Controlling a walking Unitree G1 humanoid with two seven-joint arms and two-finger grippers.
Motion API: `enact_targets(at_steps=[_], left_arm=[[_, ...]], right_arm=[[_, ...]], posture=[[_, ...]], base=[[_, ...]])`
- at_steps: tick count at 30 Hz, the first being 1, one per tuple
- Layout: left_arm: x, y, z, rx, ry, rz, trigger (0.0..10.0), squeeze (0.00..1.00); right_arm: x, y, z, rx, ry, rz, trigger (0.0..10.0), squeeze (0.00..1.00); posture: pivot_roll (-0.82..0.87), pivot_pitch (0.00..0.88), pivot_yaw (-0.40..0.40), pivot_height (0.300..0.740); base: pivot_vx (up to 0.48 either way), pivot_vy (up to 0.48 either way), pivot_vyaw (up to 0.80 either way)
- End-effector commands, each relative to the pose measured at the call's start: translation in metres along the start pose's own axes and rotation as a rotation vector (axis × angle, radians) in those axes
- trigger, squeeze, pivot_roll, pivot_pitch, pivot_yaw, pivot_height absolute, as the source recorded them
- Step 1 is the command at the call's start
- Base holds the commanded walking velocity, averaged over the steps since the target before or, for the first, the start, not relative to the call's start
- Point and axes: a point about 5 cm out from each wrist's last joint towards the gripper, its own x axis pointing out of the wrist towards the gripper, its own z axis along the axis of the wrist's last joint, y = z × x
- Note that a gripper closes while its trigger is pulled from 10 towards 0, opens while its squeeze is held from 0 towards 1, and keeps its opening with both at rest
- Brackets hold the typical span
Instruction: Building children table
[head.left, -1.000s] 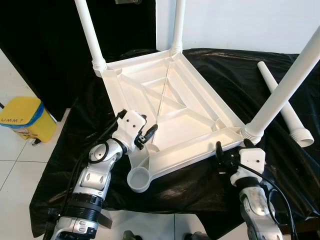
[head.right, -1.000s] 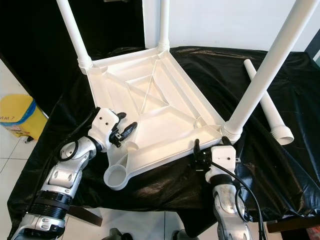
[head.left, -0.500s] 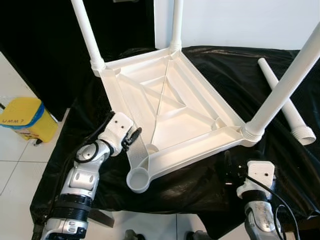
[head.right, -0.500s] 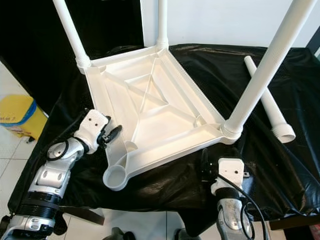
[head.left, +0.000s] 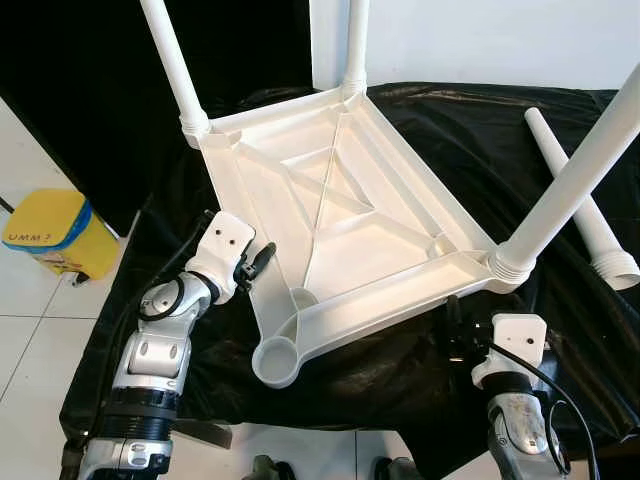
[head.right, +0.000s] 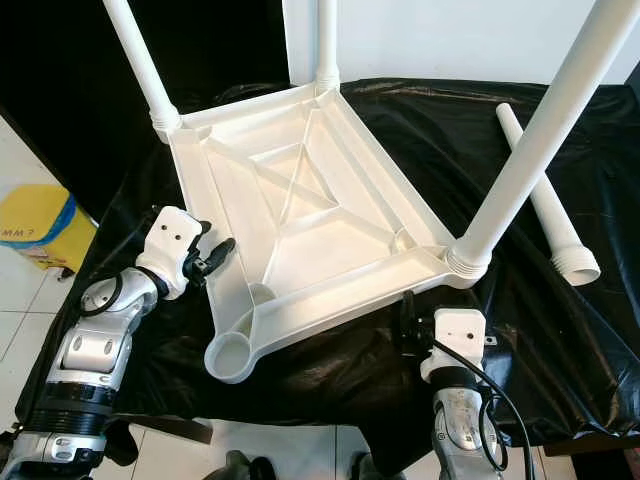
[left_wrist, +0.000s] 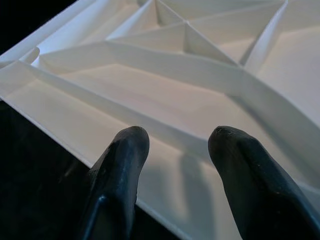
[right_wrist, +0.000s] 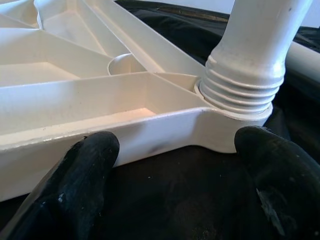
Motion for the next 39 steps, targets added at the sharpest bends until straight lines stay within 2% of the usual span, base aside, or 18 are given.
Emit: enact_targets(at_steps=[1, 7, 10, 17, 20, 23, 24, 26, 31, 39], left_arm=[[-0.004, 0.001, -0.008, 0.027, 0.047, 0.061, 10.0, 0.00], [-0.004, -0.014, -0.008, 0.087, 0.067, -0.015, 10.0, 0.00], [-0.006, -0.032, -0.010, 0.112, 0.072, -0.096, 10.0, 0.00], [-0.006, -0.046, -0.012, 0.127, 0.074, -0.168, 10.0, 0.00], [-0.008, -0.062, -0.012, 0.135, 0.074, -0.241, 10.0, 0.00], [-0.008, -0.067, -0.012, 0.135, 0.075, -0.265, 10.0, 0.00], [-0.009, -0.074, -0.013, 0.139, 0.078, -0.290, 10.0, 0.00], [-0.009, -0.074, -0.013, 0.139, 0.078, -0.290, 10.0, 0.00], [-0.014, -0.097, -0.015, 0.117, 0.085, -0.367, 10.0, 0.00], [-0.011, -0.106, -0.010, 0.104, 0.066, -0.412, 10.0, 0.00]], right_arm=[[-0.002, -0.001, -0.007, -0.004, 0.039, 0.001, 10.0, 0.00], [0.002, -0.004, -0.009, -0.007, 0.058, 0.004, 10.0, 0.00], [0.007, 0.001, -0.010, -0.002, 0.081, 0.046, 10.0, 0.00], [0.011, 0.009, -0.010, 0.022, 0.093, 0.082, 10.0, 0.00], [0.015, 0.017, -0.010, 0.041, 0.097, 0.115, 10.0, 0.00], [0.016, 0.019, -0.010, 0.044, 0.096, 0.124, 10.0, 0.00], [0.019, 0.021, -0.010, 0.046, 0.095, 0.132, 10.0, 0.00], [0.019, 0.021, -0.010, 0.046, 0.095, 0.132, 10.0, 0.00], [0.034, 0.016, -0.008, 0.033, 0.086, 0.131, 10.0, 0.00], [0.050, 0.015, -0.004, 0.034, 0.064, 0.109, 10.0, 0.00]], posture=[[-0.14, 0.131, 0.020, 0.740], [-0.15, 0.122, -0.006, 0.740], [-0.16, 0.113, -0.008, 0.740], [-0.16, 0.107, 0.001, 0.740], [-0.17, 0.105, 0.009, 0.740], [-0.17, 0.105, 0.011, 0.740], [-0.17, 0.105, 0.013, 0.740], [-0.17, 0.105, 0.013, 0.740], [-0.16, 0.108, 0.012, 0.740], [-0.15, 0.116, 0.029, 0.740]], base=[[0.000, 0.000, 0.00], [0.000, 0.000, 0.00], [0.000, 0.000, 0.00], [0.000, 0.000, 0.00], [0.000, 0.000, 0.00], [0.000, 0.000, 0.00], [0.000, 0.000, 0.00], [0.000, 0.000, 0.00], [0.000, 0.000, 0.00], [0.000, 0.000, 0.00]])
